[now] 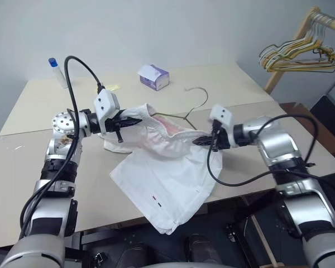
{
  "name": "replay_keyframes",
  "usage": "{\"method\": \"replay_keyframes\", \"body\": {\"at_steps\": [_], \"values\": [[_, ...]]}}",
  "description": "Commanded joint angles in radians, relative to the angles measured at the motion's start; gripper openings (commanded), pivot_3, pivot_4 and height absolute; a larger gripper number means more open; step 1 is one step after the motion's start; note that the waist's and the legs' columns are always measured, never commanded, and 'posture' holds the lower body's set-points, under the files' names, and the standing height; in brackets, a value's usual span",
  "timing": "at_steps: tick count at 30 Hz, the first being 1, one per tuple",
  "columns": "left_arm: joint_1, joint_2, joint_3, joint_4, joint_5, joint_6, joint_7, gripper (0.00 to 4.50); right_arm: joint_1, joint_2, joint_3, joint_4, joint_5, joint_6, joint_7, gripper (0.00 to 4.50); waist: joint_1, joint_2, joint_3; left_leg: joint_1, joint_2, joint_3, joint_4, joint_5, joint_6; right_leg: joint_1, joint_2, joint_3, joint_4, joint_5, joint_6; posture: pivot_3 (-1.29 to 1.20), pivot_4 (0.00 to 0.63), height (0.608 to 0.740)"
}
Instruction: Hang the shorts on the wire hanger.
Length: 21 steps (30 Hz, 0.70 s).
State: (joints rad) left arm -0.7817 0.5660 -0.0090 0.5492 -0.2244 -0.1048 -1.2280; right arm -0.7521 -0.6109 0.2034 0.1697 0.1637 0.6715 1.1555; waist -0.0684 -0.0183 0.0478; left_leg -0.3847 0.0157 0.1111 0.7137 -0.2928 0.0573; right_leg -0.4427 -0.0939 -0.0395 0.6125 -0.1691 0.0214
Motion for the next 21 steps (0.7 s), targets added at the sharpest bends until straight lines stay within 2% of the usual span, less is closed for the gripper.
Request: {"method": "replay_keyframes", "body": {"at_steps": [1, 3, 4, 8, 11, 13, 19, 21], "values": [[-0.045, 0.02, 0.019, 0.023, -0.009, -0.02, -0.017, 2.16, 0.04, -0.081, -0.108, -0.17, 0.055, 0.136, -0.046, 0.03, 0.001, 0.0, 0.0, 0.0, 0.0, 0.0, 0.0, 0.0, 0.0, 0.0, 0.0, 0.0, 0.0, 0.0, 0.0, -0.09, 0.0, 0.74], [-0.071, 0.023, 0.029, 0.046, -0.008, -0.04, -0.014, 2.93, 0.089, -0.117, -0.136, -0.258, 0.087, 0.21, -0.064, 0.03, 0.0, 0.0, 0.0, 0.0, 0.0, 0.0, 0.0, -0.001, 0.001, 0.0, -0.001, 0.0, -0.001, 0.0, 0.0, -0.11, 0.0, 0.74], [-0.081, 0.025, 0.032, 0.055, -0.009, -0.046, -0.014, 3.12, 0.111, -0.129, -0.15, -0.29, 0.101, 0.235, -0.074, 0.03, 0.0, 0.0, 0.0, 0.0, 0.0, 0.0, 0.0, -0.001, 0.001, 0.0, -0.001, 0.0, -0.001, 0.0, 0.0, -0.11, 0.0, 0.74], [-0.114, 0.022, 0.044, 0.096, 0.011, -0.105, 0.037, 4.45, 0.214, -0.163, -0.216, -0.411, 0.15, 0.348, -0.14, 0.03, -0.001, 0.0, 0.0, 0.0, 0.0, 0.0, 0.0, -0.002, 0.003, 0.0, -0.001, 0.0, -0.002, 0.0, 0.0, -0.13, 0.0, 0.74], [-0.13, 0.03, 0.052, 0.103, -0.002, -0.103, 0.024, 4.45, 0.281, -0.163, -0.289, -0.49, 0.187, 0.449, -0.208, 0.03, -0.003, 0.0, 0.0, 0.001, 0.0, 0.0, 0.0, -0.002, 0.003, 0.0, -0.001, 0.0, -0.003, 0.0, 0.0, -0.13, 0.0, 0.74], [-0.132, 0.025, 0.073, 0.049, -0.053, -0.045, 0.011, 4.45, 0.336, -0.148, -0.395, -0.553, 0.219, 0.556, -0.27, 0.03, -0.003, 0.0, 0.0, 0.001, 0.0, 0.0, 0.0, -0.002, 0.004, 0.0, -0.001, 0.0, -0.002, 0.0, 0.0, -0.14, 0.0, 0.74], [-0.079, -0.014, 0.101, -0.255, -0.258, 0.235, 0.006, 4.45, 0.396, -0.074, -0.737, -0.669, 0.228, 0.896, -0.439, 0.03, -0.001, 0.001, -0.001, 0.0, 0.0, -0.001, 0.001, -0.003, 0.005, 0.0, -0.002, 0.001, -0.002, 0.0, 0.0, -0.16, 0.0, 0.74], [-0.073, -0.037, 0.108, -0.324, -0.3, 0.294, 0.036, 4.45, 0.419, -0.064, -0.812, -0.692, 0.226, 0.938, -0.49, 0.03, -0.001, 0.002, -0.002, 0.001, 0.0, -0.001, 0.001, -0.004, 0.006, 0.001, -0.002, 0.001, -0.002, 0.0, 0.0, -0.17, 0.0, 0.74]]}}
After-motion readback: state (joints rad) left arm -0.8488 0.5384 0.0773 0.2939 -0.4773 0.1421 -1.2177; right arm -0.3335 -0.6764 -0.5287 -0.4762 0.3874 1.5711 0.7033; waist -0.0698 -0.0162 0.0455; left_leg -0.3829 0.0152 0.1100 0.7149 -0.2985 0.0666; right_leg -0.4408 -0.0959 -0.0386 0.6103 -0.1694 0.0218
